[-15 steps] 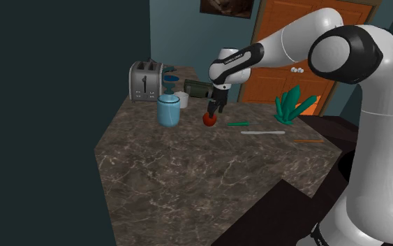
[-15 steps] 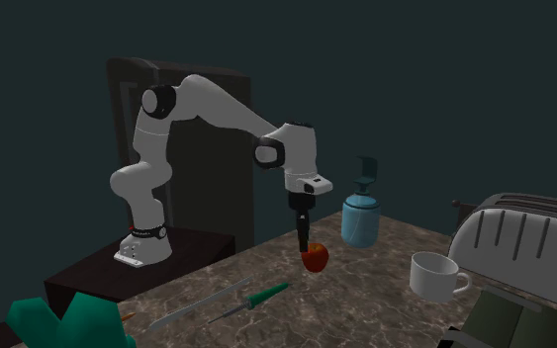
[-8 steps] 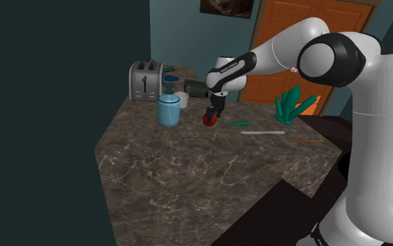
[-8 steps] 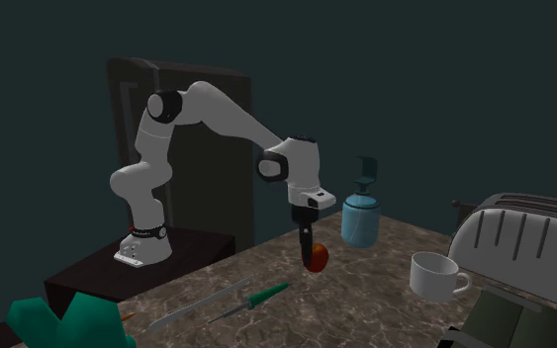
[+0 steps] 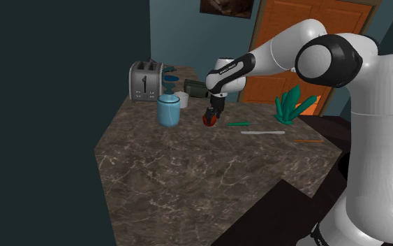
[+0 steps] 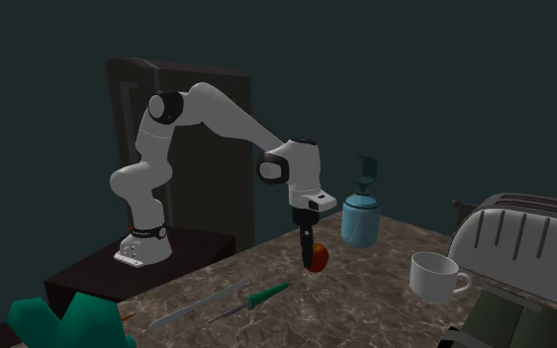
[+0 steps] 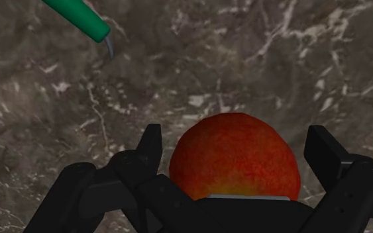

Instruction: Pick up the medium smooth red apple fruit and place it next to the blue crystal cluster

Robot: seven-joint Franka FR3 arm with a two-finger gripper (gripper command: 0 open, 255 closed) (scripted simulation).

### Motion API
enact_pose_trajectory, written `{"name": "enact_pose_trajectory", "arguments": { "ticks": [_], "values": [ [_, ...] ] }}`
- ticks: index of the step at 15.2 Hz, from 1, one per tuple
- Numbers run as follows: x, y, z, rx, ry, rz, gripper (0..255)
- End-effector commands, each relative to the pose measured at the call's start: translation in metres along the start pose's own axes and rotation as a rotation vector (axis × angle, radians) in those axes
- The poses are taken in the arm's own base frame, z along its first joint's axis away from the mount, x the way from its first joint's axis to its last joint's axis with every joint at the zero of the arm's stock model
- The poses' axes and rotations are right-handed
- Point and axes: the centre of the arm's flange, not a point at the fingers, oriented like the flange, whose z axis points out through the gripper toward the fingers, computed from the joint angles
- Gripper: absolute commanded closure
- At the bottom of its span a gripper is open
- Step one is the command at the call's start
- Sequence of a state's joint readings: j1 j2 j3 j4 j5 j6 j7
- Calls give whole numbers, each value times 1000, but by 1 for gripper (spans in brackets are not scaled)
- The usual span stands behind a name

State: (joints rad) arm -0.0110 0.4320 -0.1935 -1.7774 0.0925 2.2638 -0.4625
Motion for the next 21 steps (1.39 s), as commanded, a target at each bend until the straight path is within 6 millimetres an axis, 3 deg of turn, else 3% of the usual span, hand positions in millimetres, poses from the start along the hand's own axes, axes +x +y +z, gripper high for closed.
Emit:
{"name": "enact_pose_trajectory", "arguments": {
  "ticks": [1,10,21],
  "values": [
    [0,0,0,0,0,0,255],
    [0,0,0,0,0,0,255],
    [3,2,-58,0,0,0,255]
  ]
}}
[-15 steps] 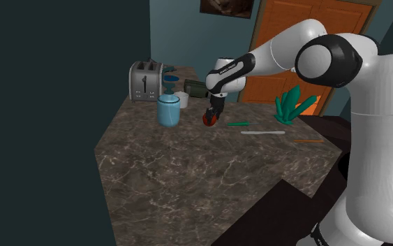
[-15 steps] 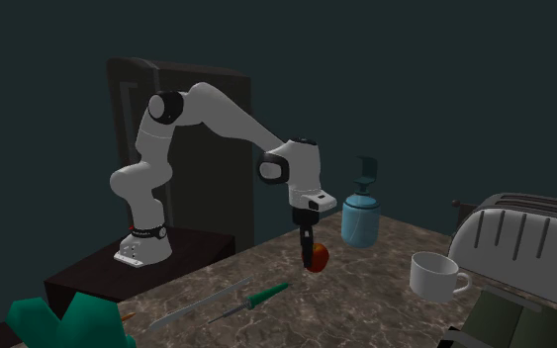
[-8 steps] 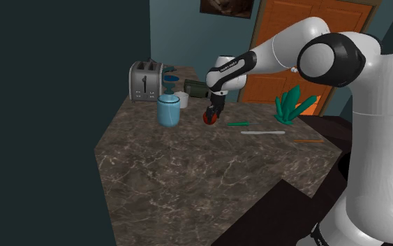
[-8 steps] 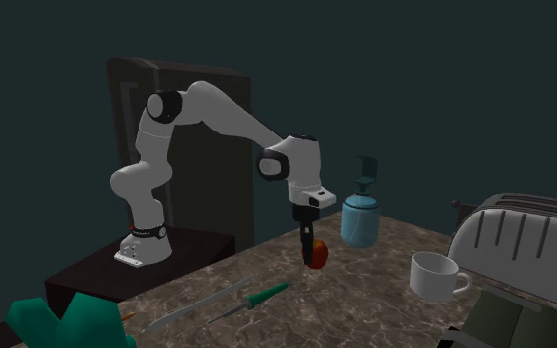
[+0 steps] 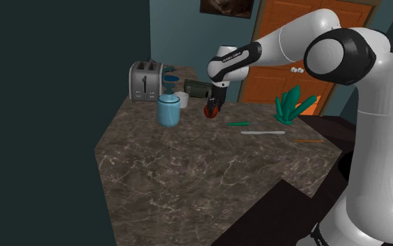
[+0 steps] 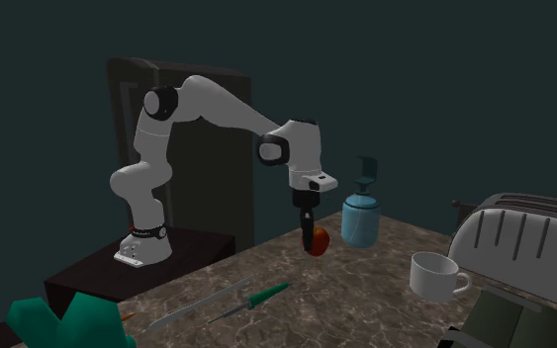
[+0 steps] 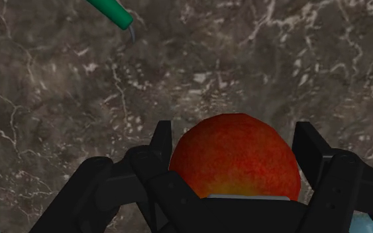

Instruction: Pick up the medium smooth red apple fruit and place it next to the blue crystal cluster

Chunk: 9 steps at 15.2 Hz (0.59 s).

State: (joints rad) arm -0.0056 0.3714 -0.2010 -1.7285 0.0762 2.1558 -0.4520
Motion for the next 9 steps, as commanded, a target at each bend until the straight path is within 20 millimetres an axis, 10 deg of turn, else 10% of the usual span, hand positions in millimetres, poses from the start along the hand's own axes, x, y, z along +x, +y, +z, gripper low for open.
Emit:
{"name": "enact_pose_trajectory", "arguments": {
  "ticks": [1,9],
  "values": [
    [1,1,-11,0,0,0,255],
    [3,2,-54,0,0,0,255]
  ]
}}
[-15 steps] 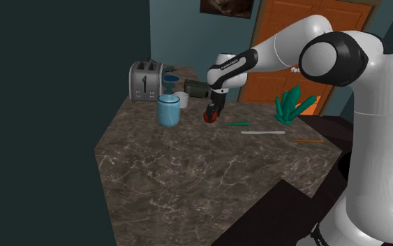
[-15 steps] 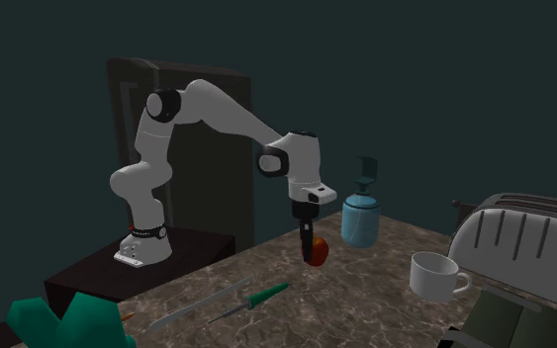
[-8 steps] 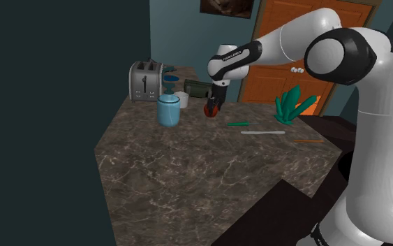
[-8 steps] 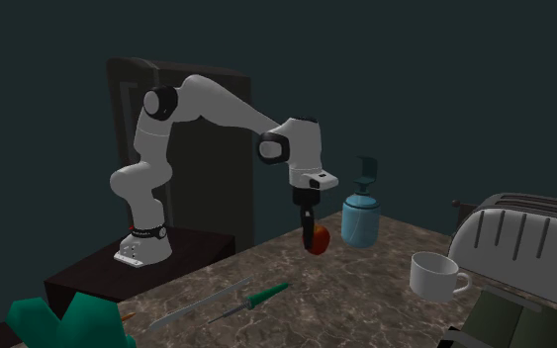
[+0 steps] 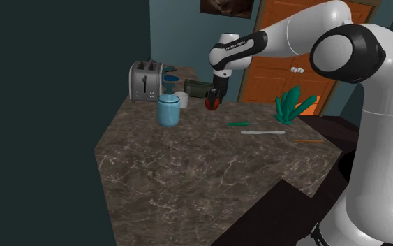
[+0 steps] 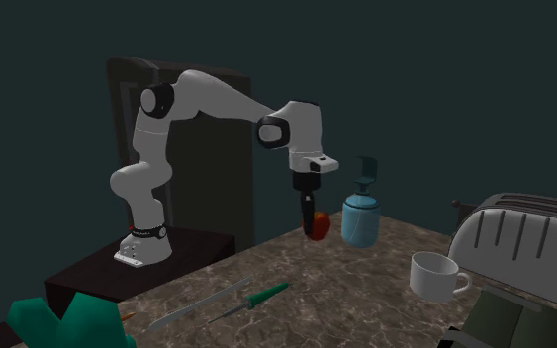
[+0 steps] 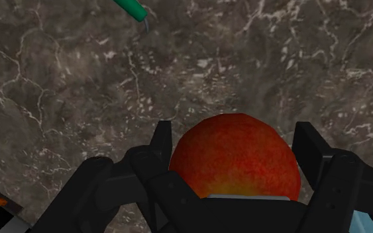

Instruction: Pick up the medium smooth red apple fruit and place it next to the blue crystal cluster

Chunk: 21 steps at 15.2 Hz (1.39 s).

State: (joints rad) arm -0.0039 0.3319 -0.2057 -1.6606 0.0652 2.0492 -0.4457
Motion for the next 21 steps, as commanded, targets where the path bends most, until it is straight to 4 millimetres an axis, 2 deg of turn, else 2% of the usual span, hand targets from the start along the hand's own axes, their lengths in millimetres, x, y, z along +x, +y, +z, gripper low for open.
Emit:
{"name": "enact_pose_trajectory", "arguments": {
  "ticks": [1,21],
  "values": [
    [1,1,-11,0,0,0,255],
    [6,4,-116,0,0,0,255]
  ]
}}
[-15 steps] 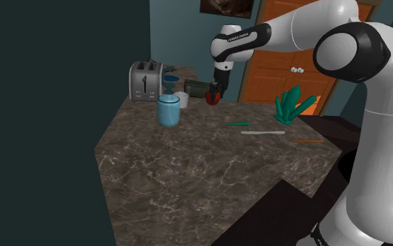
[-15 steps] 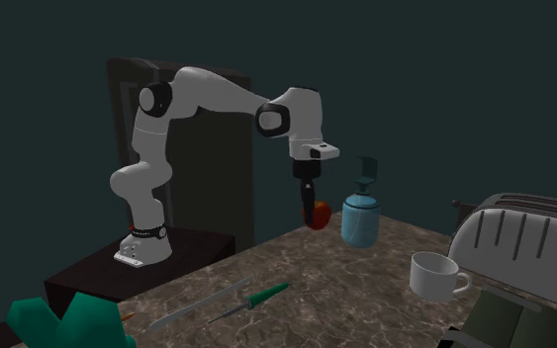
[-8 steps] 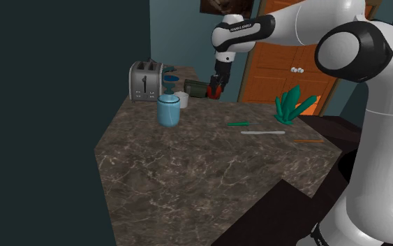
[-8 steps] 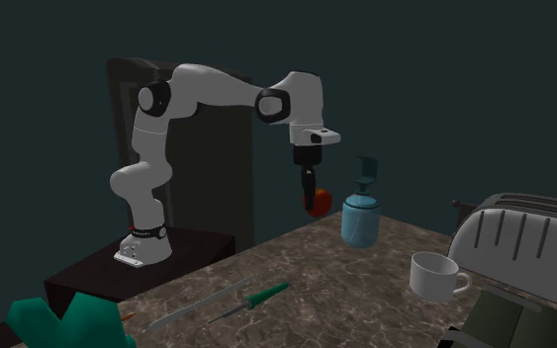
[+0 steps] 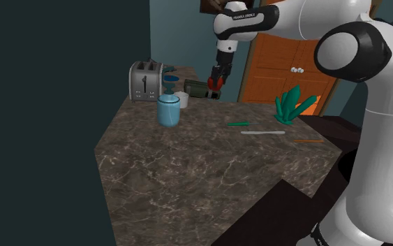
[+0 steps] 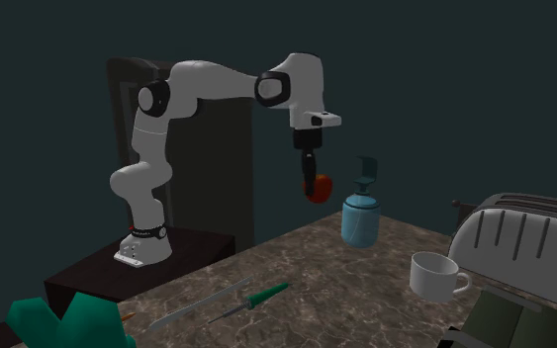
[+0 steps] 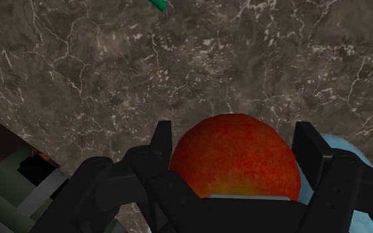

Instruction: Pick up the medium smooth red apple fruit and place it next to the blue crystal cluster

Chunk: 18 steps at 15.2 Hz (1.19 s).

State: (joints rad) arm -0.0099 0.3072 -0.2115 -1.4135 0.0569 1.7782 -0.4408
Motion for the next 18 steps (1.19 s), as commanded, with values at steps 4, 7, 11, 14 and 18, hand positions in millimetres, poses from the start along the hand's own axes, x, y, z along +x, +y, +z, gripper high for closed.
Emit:
{"name": "enact_pose_trajectory", "arguments": {
  "ticks": [4,7,11,14,18],
  "values": [
    [1,0,-28,0,0,0,255],
    [2,1,-43,0,0,0,255],
    [3,2,-64,0,0,0,255],
    [4,2,-80,0,0,0,255],
    [5,3,-101,0,0,0,255]
  ]
}}
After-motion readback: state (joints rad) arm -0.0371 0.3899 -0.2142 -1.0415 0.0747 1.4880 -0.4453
